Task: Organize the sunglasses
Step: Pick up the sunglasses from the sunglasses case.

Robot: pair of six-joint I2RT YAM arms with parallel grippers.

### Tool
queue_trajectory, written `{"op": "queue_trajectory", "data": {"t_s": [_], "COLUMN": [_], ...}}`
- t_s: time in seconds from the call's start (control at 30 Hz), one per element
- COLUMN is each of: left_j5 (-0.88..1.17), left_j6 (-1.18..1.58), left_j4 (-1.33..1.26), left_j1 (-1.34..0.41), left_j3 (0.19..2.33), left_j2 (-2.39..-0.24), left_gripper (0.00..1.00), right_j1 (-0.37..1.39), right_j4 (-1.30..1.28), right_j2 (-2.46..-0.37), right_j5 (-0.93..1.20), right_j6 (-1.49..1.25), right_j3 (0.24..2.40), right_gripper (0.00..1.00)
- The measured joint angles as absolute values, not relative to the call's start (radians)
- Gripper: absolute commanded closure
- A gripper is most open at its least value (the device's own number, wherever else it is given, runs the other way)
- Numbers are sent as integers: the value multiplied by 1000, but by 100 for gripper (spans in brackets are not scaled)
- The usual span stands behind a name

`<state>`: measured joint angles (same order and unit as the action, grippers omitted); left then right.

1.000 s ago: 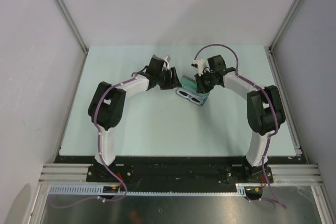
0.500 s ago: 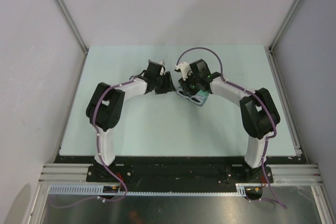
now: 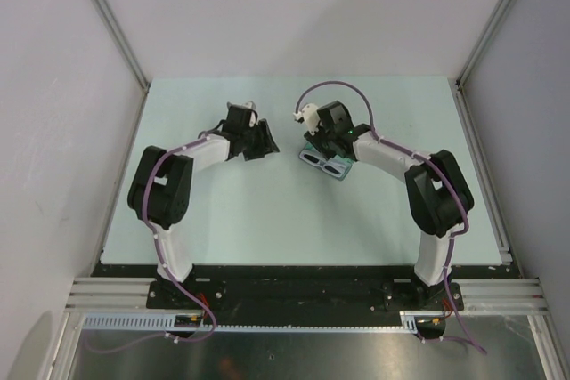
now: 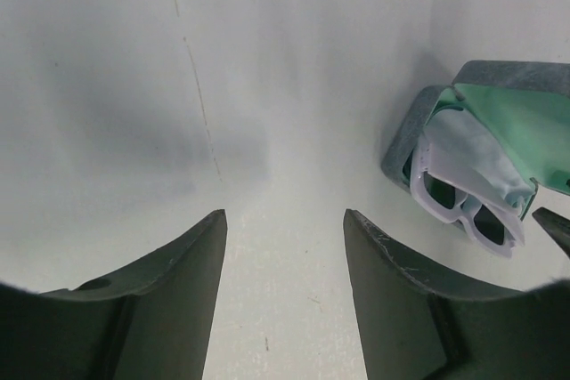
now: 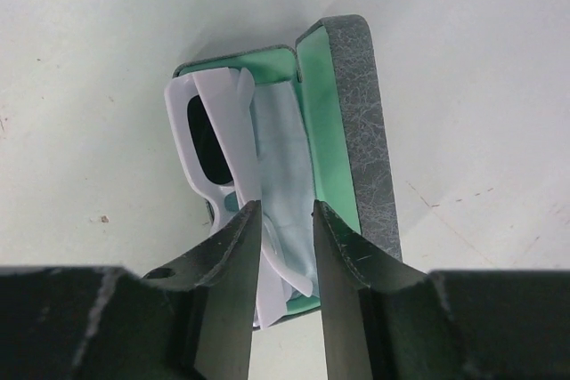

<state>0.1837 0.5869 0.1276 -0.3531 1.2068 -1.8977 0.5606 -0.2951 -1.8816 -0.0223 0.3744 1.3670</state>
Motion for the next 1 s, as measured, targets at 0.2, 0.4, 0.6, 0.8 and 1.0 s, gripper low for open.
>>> {"op": "queue_trajectory", "data": {"t_s": [0.2, 0.4, 0.6, 0.8, 1.0], "left_j5": [188, 195, 199, 212, 214], "left_j6": [587, 587, 587, 587, 587], "left_j4": [129, 128, 129, 129, 129], "left_j1": [-343, -337, -331, -326, -321], "left_j3": [1190, 1180, 1173, 1172, 1172], "left_j2": [-1897, -1895, -1890, -1890, -1890], "left_gripper": [39, 39, 39, 39, 39], "right_j1": [582, 609, 625, 627, 627], "right_j4": [-297, -321, -332, -331, -329], "right_j2": [-1882, -1887, -1910, -1938, -1966], "right_j5": [-46, -54, -89, -135, -170], "right_j6": [402, 414, 423, 426, 431], "right_j3": [1367, 1367, 1367, 1367, 1366], "right_gripper": [65, 62, 62, 62, 64]}}
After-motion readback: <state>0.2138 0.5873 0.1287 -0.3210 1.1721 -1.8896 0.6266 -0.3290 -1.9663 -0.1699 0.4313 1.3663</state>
